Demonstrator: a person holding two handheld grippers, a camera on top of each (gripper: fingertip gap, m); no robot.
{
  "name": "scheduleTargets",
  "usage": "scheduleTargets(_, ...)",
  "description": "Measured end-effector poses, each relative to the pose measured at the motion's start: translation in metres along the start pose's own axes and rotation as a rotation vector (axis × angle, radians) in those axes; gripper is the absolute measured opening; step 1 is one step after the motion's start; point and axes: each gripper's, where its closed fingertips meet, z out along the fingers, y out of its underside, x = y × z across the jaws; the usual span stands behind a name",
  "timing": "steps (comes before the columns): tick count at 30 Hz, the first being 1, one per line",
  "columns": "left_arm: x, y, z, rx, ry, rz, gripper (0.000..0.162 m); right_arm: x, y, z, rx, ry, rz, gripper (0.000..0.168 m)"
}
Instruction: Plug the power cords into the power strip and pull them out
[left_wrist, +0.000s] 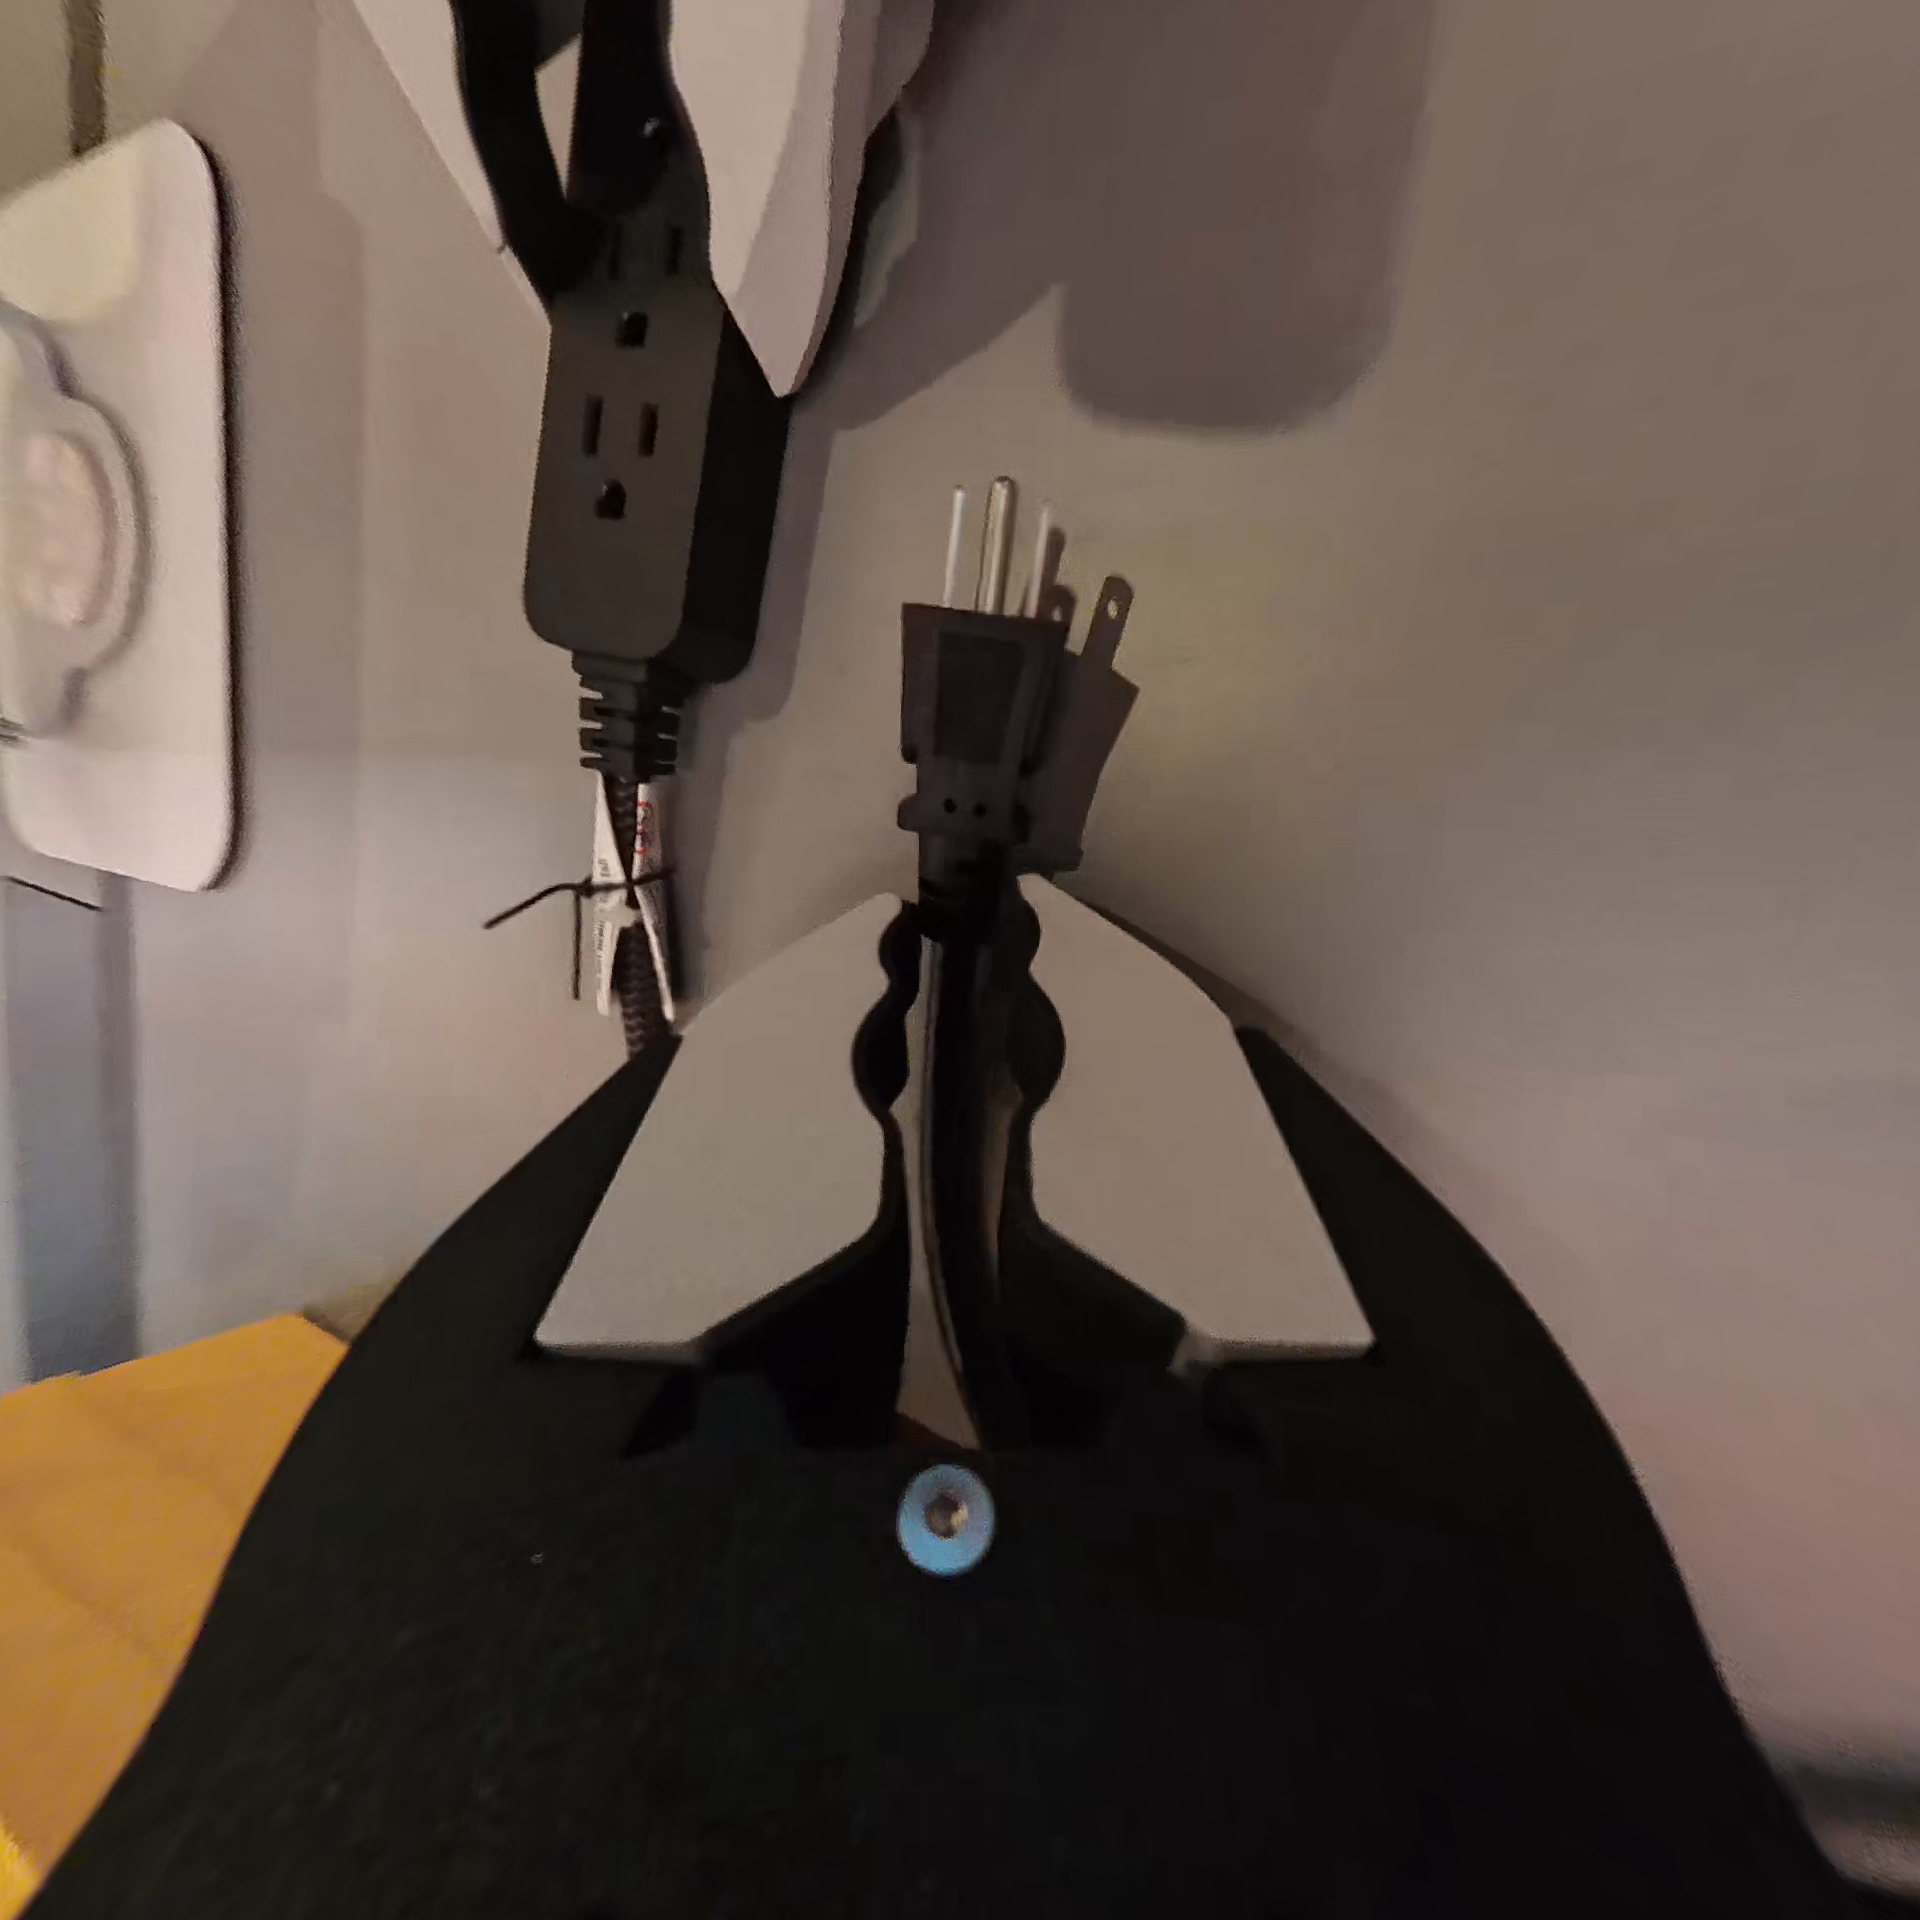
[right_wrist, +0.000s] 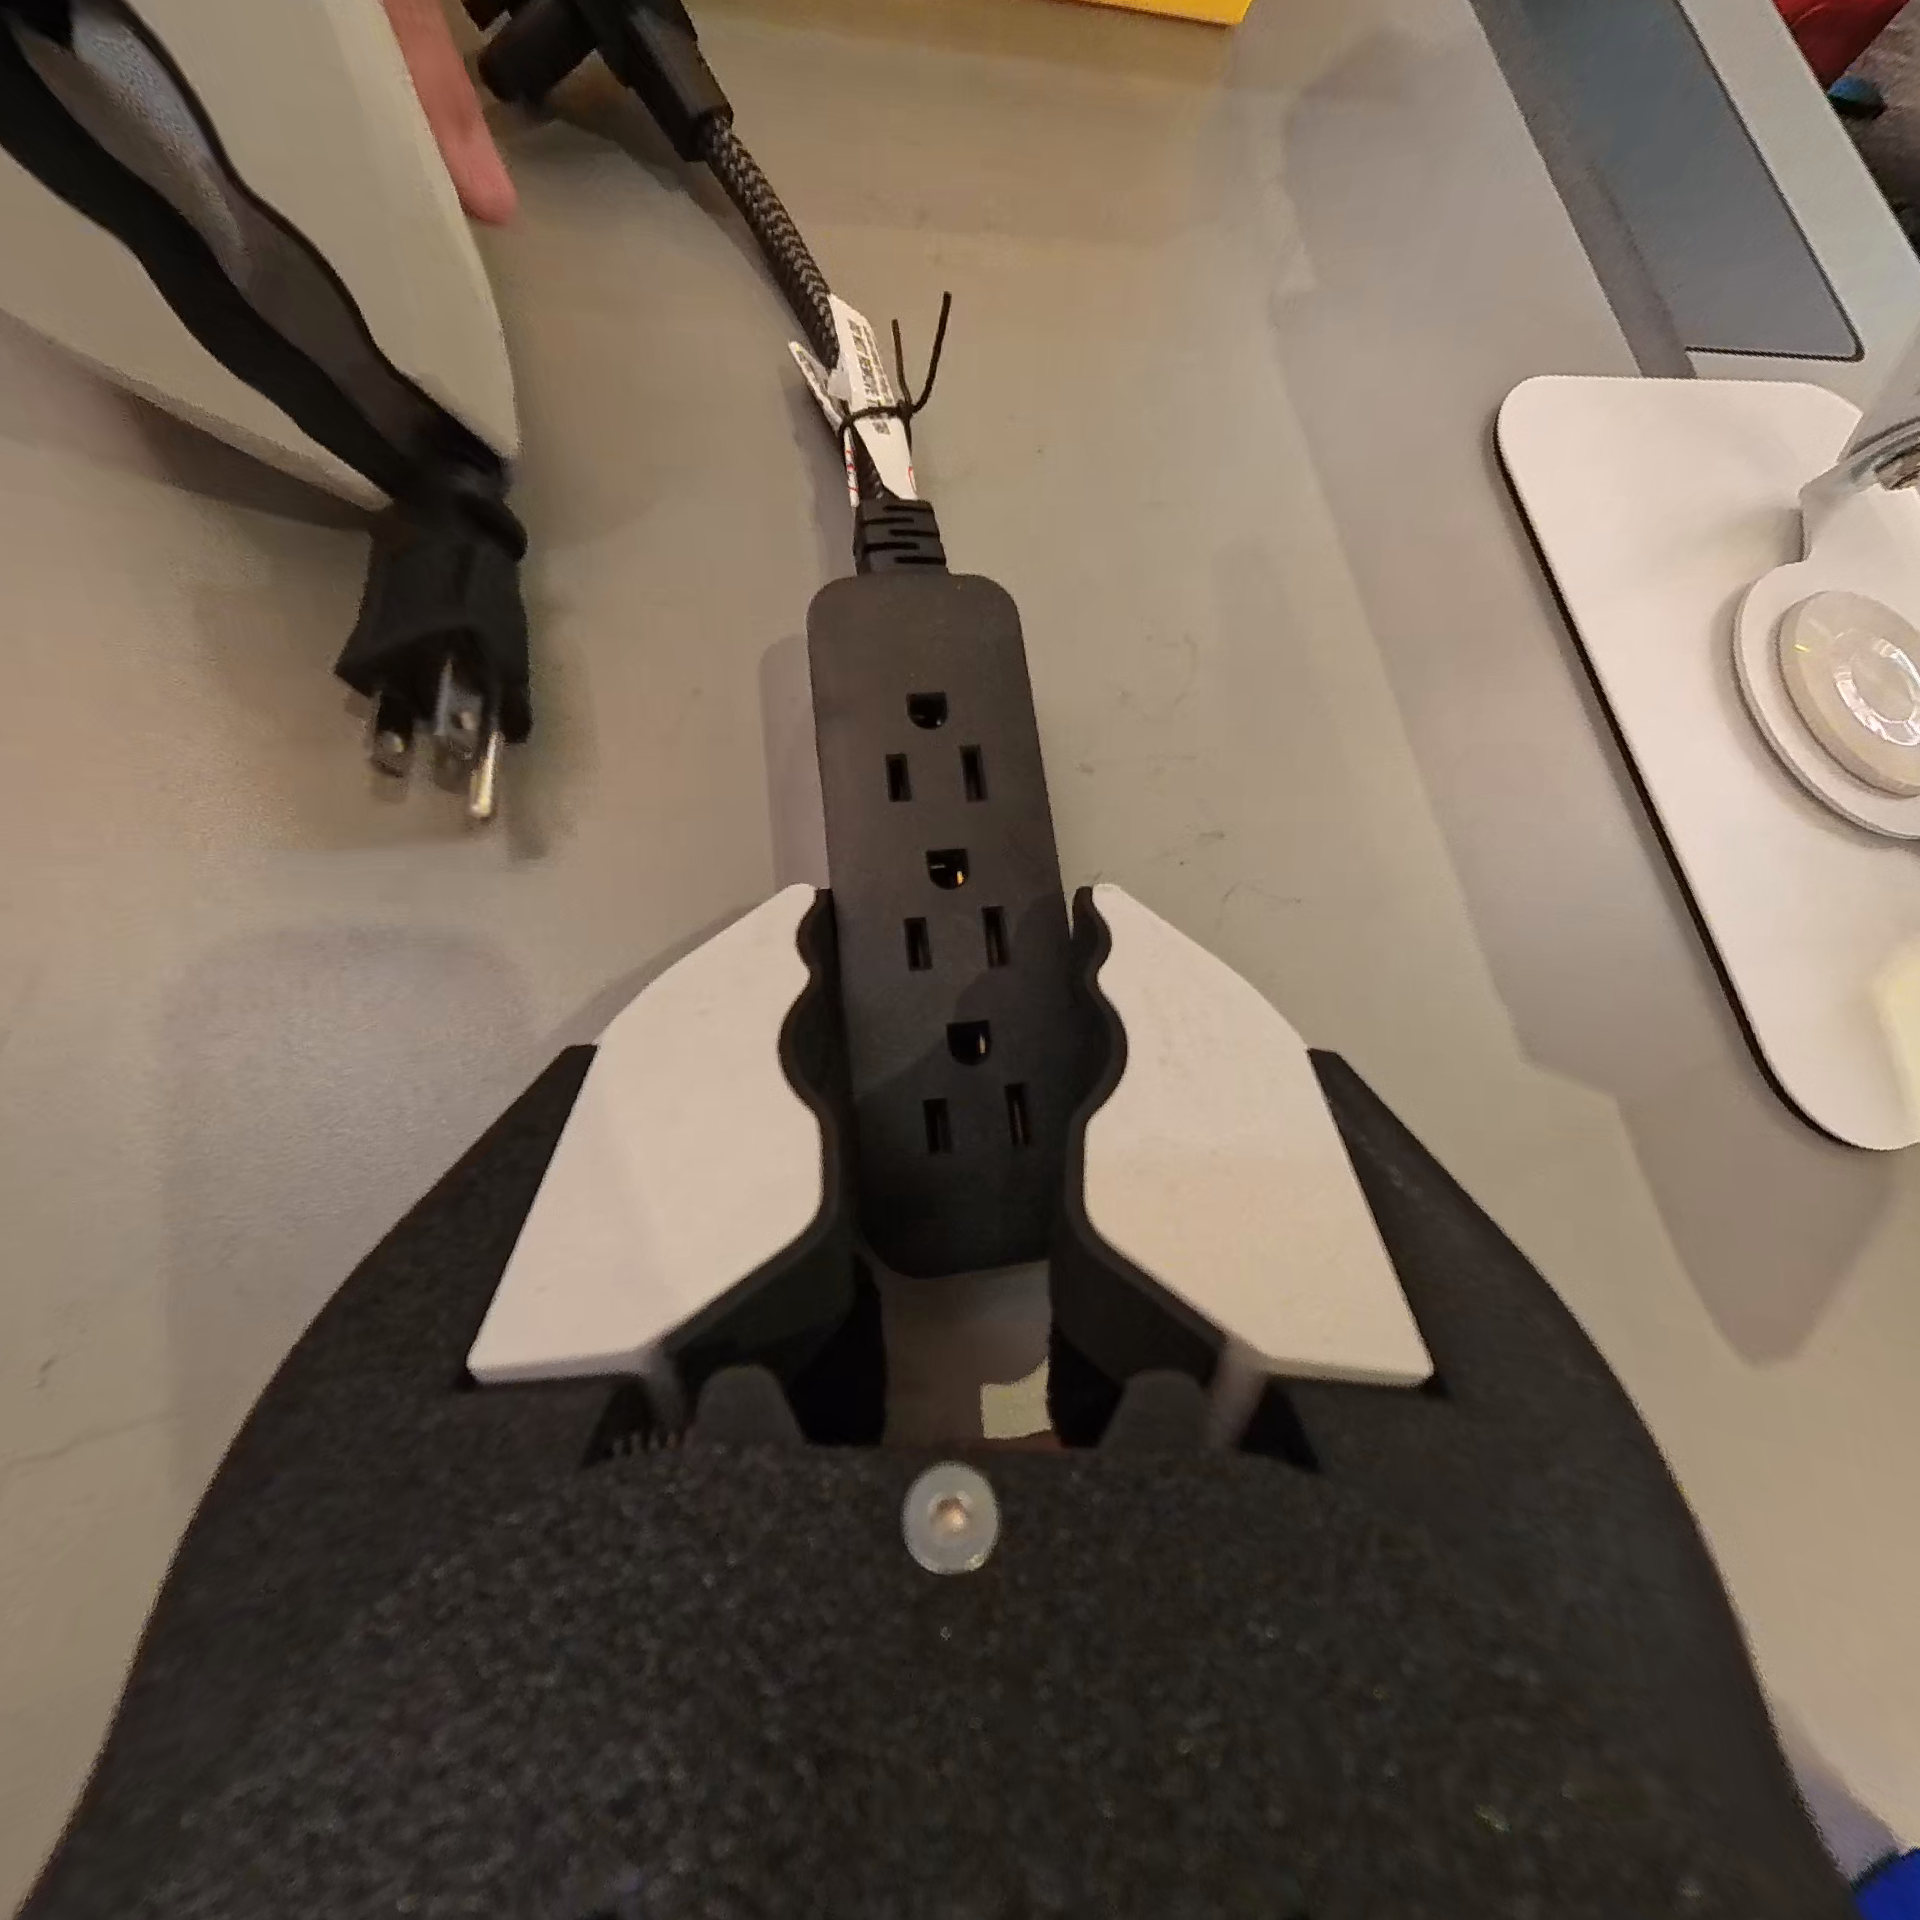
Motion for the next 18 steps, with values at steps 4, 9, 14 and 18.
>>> scheduleTargets(4,-0.012,-0.016,-0.025,0.023,0.093,-0.1,0.014,0.0,-0.001,0.0,0.003,0.023,-0.032,0.043)
scheduleTargets(9,-0.053,-0.034,-0.053,0.055,0.078,-0.188,0.014,0.0,-0.004,0.0,0.011,0.059,-0.082,0.043)
scheduleTargets(14,-0.078,-0.035,-0.067,0.107,0.017,-0.27,0.013,-0.001,-0.003,0.0,0.004,0.041,-0.06,0.043)
scheduleTargets(18,-0.071,-0.036,-0.072,0.157,0.03,-0.332,0.014,-0.001,-0.003,-0.001,0.003,0.054,-0.064,0.044)
